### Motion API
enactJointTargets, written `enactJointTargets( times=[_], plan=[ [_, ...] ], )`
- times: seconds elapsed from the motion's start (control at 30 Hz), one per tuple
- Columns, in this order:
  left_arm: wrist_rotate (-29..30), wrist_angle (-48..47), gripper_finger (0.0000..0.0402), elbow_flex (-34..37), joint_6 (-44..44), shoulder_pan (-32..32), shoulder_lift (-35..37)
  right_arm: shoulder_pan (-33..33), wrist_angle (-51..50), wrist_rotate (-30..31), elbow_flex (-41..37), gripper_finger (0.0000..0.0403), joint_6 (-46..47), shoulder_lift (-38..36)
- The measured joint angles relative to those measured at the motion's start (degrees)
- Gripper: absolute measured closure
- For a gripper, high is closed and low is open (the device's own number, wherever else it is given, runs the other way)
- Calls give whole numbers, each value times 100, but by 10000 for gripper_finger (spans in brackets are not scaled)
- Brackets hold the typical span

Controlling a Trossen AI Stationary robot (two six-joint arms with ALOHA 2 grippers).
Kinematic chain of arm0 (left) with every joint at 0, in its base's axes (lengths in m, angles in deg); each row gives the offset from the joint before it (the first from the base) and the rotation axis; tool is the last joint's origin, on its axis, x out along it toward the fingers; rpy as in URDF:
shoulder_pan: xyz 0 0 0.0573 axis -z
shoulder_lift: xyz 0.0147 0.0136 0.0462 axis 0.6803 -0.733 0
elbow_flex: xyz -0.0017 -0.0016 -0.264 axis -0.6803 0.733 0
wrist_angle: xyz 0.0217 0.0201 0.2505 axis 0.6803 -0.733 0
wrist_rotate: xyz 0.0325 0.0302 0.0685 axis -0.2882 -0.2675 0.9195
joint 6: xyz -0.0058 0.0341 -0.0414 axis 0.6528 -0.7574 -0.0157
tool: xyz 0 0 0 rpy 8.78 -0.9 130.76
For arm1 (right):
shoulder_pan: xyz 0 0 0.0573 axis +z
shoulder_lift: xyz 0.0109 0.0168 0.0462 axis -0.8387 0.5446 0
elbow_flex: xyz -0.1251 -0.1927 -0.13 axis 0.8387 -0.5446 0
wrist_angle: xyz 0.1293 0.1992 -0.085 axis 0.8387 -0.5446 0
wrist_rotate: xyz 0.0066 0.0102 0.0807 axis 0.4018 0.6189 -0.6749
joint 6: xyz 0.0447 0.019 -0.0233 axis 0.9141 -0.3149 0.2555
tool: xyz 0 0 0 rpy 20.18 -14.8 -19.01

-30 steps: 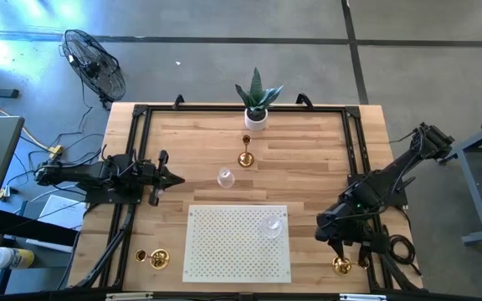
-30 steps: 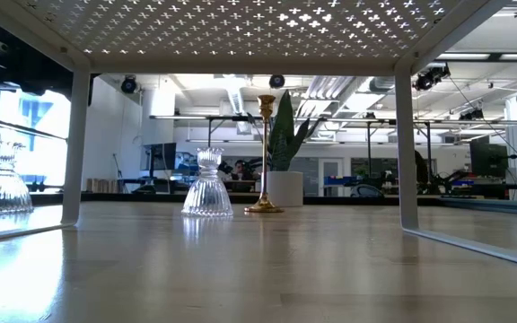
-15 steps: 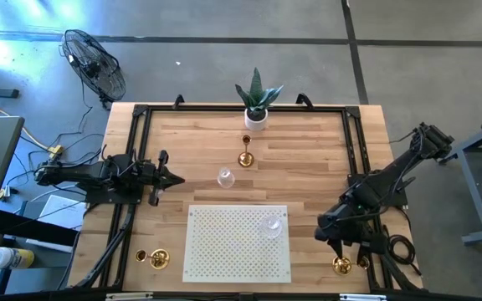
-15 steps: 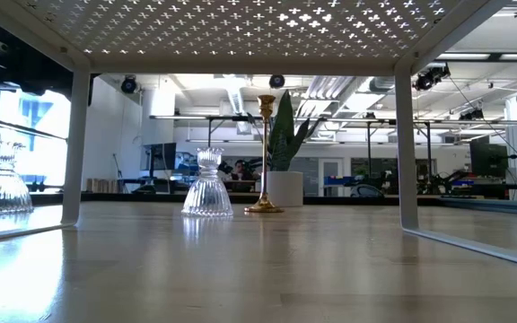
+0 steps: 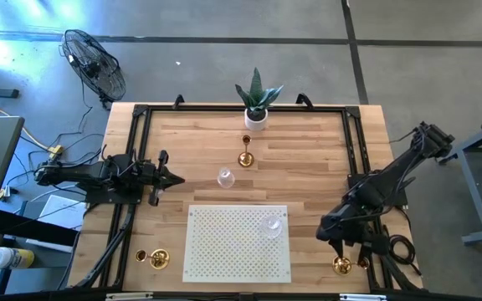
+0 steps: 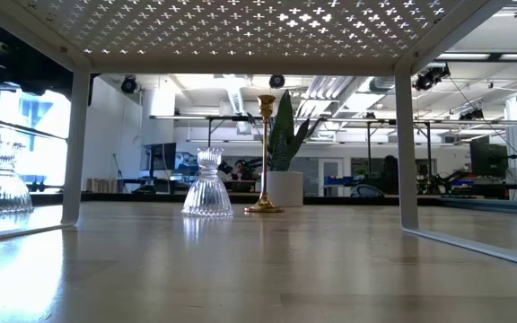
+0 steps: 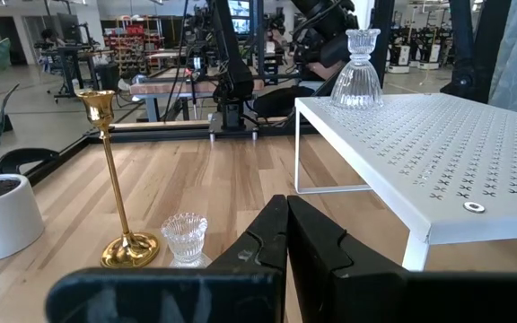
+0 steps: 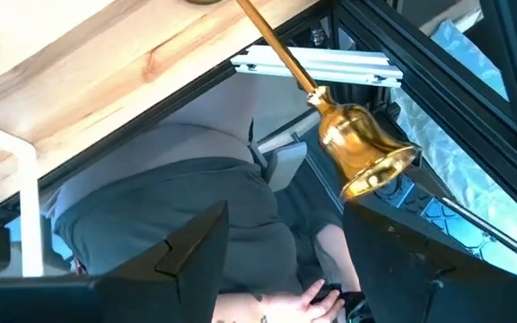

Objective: Pick & Place candle stick holders
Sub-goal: Put the bottom right gold candle holder on the shelf

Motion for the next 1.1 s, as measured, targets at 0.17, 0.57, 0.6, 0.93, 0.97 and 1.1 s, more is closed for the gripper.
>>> enactJointTargets(
  times=[0.17, 0.57, 0.6, 0.93, 0.97, 1.1],
  plan=[
    [0, 0, 400, 1, 0, 0, 1, -2, -82, 71, -9, 192, -6, -136],
    [-2, -2, 400, 0, 0, 0, 1, 29, -156, 5, -7, 194, 315, -198],
    [0, 0, 400, -1, 2, 0, 0, 39, -169, 3, -7, 194, 315, -196],
    [-1, -1, 400, 0, 1, 0, -1, 179, -221, 67, -7, 194, 384, -183],
    [0, -1, 400, 0, 1, 0, 1, 186, -221, 83, -7, 194, 404, -168],
    [-2, 0, 400, 1, 2, 0, 1, 219, -218, 86, -4, 194, 501, -110]
  ],
)
